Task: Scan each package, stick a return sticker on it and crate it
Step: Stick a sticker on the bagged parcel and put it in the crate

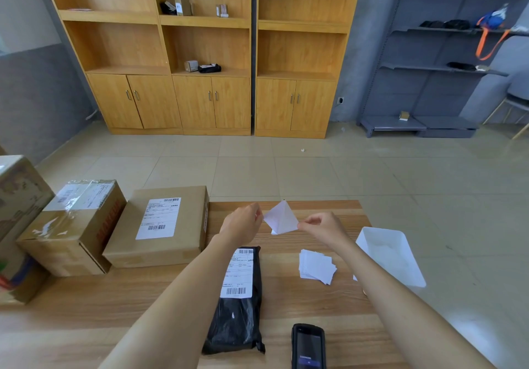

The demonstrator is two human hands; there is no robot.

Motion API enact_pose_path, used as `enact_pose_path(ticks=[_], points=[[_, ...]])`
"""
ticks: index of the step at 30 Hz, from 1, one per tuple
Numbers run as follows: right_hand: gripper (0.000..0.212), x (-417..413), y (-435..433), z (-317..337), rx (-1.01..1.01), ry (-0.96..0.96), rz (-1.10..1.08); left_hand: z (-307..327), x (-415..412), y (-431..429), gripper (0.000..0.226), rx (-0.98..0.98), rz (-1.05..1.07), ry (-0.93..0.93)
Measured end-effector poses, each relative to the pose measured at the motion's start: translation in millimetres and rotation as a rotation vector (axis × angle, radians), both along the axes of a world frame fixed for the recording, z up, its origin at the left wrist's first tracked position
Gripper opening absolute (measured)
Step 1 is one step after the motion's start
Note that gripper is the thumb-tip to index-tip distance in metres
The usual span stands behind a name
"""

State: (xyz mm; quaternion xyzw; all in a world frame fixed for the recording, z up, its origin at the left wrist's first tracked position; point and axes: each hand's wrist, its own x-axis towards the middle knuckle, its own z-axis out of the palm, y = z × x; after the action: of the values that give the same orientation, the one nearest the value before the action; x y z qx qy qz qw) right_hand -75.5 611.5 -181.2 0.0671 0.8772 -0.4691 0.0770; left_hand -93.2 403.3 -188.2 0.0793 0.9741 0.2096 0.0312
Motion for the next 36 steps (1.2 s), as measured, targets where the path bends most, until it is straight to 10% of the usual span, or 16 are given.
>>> enact_pose_path(ticks=[36], points=[[0.007, 2.7, 27.1, -11.6, -0.029, -0.038, -0.072, -5.0, -4.2, -22.8, 0.023, 0.029, 0.072, -0.009]])
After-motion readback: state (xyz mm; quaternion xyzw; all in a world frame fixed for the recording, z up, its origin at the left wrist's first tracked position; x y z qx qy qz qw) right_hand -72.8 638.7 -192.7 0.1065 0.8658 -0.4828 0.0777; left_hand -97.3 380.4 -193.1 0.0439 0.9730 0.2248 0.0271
